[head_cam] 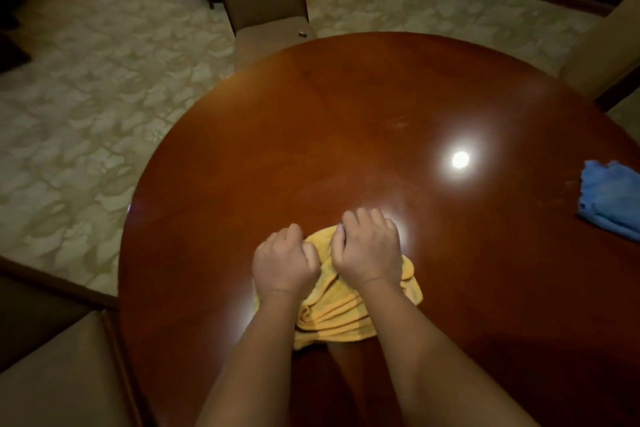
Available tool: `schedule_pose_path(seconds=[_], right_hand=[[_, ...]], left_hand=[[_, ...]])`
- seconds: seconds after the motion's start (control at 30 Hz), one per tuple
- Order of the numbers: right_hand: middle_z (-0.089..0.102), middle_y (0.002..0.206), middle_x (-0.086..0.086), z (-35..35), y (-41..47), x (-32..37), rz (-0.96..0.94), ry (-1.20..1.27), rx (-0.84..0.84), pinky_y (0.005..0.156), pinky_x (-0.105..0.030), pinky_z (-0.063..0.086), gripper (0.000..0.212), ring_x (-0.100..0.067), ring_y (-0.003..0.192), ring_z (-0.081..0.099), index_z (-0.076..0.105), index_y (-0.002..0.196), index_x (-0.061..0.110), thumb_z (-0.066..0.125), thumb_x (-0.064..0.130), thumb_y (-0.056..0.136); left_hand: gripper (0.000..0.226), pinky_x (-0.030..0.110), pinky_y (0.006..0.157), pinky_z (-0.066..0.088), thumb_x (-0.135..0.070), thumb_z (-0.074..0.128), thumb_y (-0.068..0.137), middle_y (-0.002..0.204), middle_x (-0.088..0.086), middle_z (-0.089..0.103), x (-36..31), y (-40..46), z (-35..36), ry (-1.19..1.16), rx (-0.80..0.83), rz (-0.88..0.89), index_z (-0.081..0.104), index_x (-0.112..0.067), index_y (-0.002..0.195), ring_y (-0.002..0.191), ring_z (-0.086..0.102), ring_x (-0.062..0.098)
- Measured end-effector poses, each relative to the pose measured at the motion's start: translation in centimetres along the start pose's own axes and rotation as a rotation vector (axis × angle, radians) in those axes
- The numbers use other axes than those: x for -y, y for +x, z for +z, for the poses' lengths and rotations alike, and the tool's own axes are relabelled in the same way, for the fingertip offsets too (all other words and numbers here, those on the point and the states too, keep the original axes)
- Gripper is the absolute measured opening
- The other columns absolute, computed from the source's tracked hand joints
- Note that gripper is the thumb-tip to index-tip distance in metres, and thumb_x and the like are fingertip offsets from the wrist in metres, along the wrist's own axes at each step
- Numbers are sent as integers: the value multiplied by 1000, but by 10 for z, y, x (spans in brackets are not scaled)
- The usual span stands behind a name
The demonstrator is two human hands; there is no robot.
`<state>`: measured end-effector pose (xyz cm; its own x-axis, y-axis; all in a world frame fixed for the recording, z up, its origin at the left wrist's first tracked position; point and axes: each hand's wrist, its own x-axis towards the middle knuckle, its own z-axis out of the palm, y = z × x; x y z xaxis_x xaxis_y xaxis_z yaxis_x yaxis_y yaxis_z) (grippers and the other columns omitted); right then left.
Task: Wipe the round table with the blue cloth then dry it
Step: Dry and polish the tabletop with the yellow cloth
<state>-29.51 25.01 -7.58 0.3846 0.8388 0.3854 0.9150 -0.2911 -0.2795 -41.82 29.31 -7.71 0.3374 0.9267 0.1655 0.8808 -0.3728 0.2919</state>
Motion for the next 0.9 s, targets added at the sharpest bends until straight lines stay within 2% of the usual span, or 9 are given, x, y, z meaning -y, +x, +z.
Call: schedule_pose_path(seconds=[0.23,0.33,0.47,0.6,0.73,0.9], right_hand=[[55,70,-4,21,47,2,259,20,17,62,-34,45,25,-25,68,53,57,70,16,38,29,81],[56,70,-2,29,70,-1,325,8,16,62,-33,44,25,-24,68,53,57,71,17,37,29,80],[57,72,-3,45,106,-1,398,-23,-6,62,-32,43,26,-25,70,53,58,70,17,37,29,79],[56,70,-3,61,141,-3,447,-85,-45,62,-32,37,24,-25,69,52,58,69,16,39,28,78],[57,69,-4,72,174,-5,485,-125,-101,61,-31,39,26,-26,69,53,59,68,14,39,28,78],[59,71,-6,73,177,-5,500,-132,-90,63,-35,37,30,-29,72,55,60,70,12,37,28,80]], left_hand=[[24,26,44,25,-23,32,77,54,3,42,4,89,7,49,58,267,47,-9,64,45,38,20],[24,26,42,27,-23,33,77,54,3,44,3,123,14,54,73,332,49,-9,66,46,37,18],[23,28,42,30,-22,34,75,55,5,46,0,169,22,30,79,428,50,-7,67,45,41,24],[24,26,44,25,-23,33,74,54,5,43,-4,211,27,39,78,470,49,-7,66,44,39,23],[29,30,44,32,-30,24,77,58,1,37,-7,249,37,15,84,491,43,-10,69,49,40,23],[25,27,47,26,-30,22,78,59,1,37,-8,254,40,-13,57,511,38,-13,70,52,38,22]])
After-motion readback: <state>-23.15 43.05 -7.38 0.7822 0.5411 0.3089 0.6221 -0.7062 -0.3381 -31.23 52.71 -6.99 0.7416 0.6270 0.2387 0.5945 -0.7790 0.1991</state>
